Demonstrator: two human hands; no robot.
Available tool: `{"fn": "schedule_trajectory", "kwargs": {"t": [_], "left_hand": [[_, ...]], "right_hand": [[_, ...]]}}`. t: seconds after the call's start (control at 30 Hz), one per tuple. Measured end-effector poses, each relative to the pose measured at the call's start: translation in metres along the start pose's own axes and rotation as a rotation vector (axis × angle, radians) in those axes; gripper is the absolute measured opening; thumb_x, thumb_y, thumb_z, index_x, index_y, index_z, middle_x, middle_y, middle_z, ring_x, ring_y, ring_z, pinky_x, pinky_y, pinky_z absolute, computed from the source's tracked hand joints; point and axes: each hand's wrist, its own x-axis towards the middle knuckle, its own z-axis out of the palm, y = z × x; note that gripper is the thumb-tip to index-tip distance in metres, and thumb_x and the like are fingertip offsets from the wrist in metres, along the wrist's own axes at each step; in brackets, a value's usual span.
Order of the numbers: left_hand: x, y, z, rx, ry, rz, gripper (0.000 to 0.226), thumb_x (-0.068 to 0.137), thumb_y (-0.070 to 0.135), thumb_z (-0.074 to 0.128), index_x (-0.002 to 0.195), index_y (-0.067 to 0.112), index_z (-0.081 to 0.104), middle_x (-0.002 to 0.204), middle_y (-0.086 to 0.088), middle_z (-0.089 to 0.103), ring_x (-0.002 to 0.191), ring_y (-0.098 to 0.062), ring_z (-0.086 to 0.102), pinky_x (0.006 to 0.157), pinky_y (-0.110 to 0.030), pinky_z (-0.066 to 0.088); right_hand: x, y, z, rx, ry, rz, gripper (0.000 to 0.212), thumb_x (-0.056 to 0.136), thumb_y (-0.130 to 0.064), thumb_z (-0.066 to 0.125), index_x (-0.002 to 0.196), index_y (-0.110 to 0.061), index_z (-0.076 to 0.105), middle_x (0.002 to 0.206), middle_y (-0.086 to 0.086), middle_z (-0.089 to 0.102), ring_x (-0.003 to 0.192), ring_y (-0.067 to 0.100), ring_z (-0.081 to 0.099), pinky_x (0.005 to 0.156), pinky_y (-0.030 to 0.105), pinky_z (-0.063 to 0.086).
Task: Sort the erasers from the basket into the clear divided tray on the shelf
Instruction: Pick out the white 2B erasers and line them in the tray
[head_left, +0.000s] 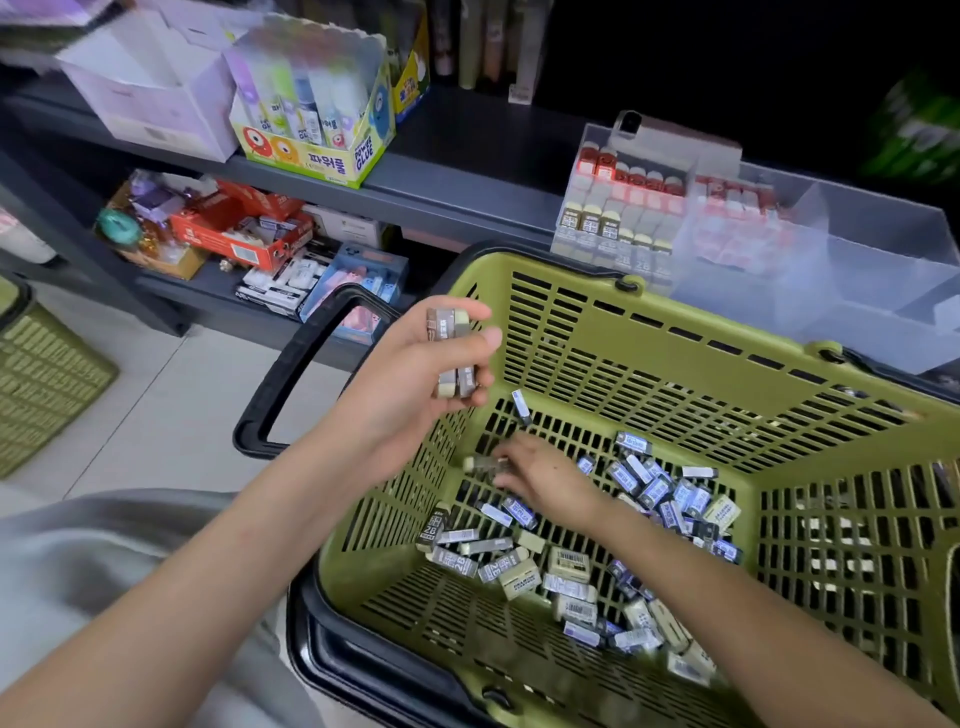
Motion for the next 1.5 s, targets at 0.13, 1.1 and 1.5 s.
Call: {"fn": "schedule_trajectory", "kwargs": {"t": [0.13, 1.1, 1.5], "left_hand": [[0.001, -0.008, 0.008, 0.029, 0.066, 0.009, 0.048, 0.067, 0.033, 0.073, 0.11, 0.023, 0.056, 0.069, 0.008, 0.058, 0.065, -0.009, 0.055, 0.067, -0.024, 0.049], [-0.003, 0.008, 0.011, -0.492, 0.152, 0.048, 0.028, 0.067, 0.024, 0.074, 0.084, 0.017, 0.052, 0.06, 0.0, 0.058, 0.048, -0.012, 0.057, 0.045, -0.021, 0.047], [-0.005, 0.006, 0.005, -0.427, 0.118, 0.076, 0.029, 0.07, 0.024, 0.072, 0.089, 0.016, 0.051, 0.064, -0.001, 0.056, 0.05, -0.013, 0.057, 0.045, -0.022, 0.048]], "right_hand": [[-0.031, -0.03, -0.061, 0.602, 0.177, 0.252, 0.023, 0.087, -0.035, 0.057, 0.105, -0.021, 0.059, 0.081, -0.014, 0.058, 0.068, 0.002, 0.053, 0.062, 0.013, 0.045], [-0.021, -0.063, 0.033, -0.146, -0.217, 0.147, 0.055, 0.079, -0.045, 0.067, 0.121, -0.012, 0.055, 0.122, 0.006, 0.052, 0.114, 0.023, 0.042, 0.089, 0.035, 0.041], [-0.027, -0.019, 0.04, -0.492, -0.123, -0.073, 0.056, 0.086, -0.048, 0.052, 0.127, -0.01, 0.051, 0.119, 0.005, 0.054, 0.107, 0.025, 0.043, 0.093, 0.041, 0.04]]}}
